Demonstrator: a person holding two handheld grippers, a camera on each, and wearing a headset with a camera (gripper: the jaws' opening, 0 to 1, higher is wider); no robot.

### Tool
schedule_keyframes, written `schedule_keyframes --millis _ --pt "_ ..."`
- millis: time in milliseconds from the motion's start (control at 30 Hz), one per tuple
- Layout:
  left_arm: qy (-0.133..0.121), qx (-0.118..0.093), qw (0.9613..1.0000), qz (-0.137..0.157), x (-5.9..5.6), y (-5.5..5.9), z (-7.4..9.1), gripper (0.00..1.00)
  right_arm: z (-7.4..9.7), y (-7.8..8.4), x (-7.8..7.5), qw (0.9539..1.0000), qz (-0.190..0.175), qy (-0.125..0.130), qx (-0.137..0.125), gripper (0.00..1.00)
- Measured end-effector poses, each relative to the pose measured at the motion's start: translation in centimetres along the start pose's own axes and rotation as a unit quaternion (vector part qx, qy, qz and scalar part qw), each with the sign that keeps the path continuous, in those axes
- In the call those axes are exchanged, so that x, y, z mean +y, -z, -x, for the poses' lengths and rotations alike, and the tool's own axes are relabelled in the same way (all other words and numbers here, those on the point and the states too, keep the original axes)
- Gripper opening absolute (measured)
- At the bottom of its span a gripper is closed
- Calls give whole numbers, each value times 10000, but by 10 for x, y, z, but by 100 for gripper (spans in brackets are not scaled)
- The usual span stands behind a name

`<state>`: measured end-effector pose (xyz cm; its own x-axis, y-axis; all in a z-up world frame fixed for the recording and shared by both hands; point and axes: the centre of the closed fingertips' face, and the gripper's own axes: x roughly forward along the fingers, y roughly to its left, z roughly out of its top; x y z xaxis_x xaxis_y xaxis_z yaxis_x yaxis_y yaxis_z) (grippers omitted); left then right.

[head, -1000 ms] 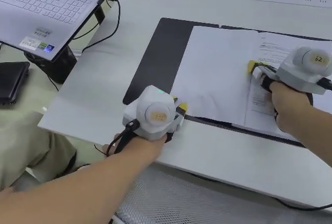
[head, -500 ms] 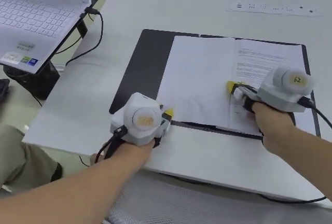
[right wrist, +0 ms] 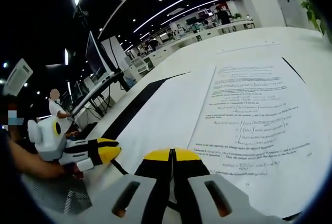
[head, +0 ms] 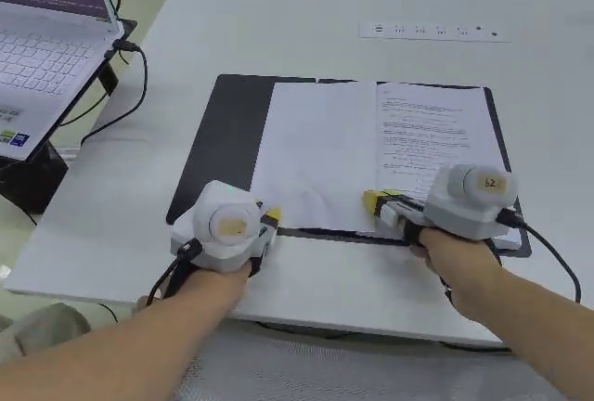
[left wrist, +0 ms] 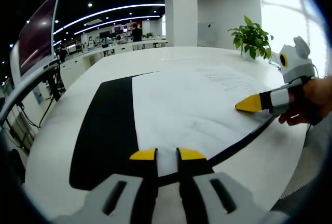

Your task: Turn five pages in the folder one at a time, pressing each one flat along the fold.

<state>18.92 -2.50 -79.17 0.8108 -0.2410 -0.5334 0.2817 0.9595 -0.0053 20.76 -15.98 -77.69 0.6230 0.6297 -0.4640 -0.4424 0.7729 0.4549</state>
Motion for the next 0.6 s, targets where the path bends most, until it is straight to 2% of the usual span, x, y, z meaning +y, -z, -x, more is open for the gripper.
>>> schedule_keyframes --millis 233,600 --pt "0 -5 10000 19 0 -1 1 13 15 22 7 9991 -136 -167 354 0" --pt "0 7 10000 5 0 -1 4 13 32 40 18 9974 -478 -215 499 0"
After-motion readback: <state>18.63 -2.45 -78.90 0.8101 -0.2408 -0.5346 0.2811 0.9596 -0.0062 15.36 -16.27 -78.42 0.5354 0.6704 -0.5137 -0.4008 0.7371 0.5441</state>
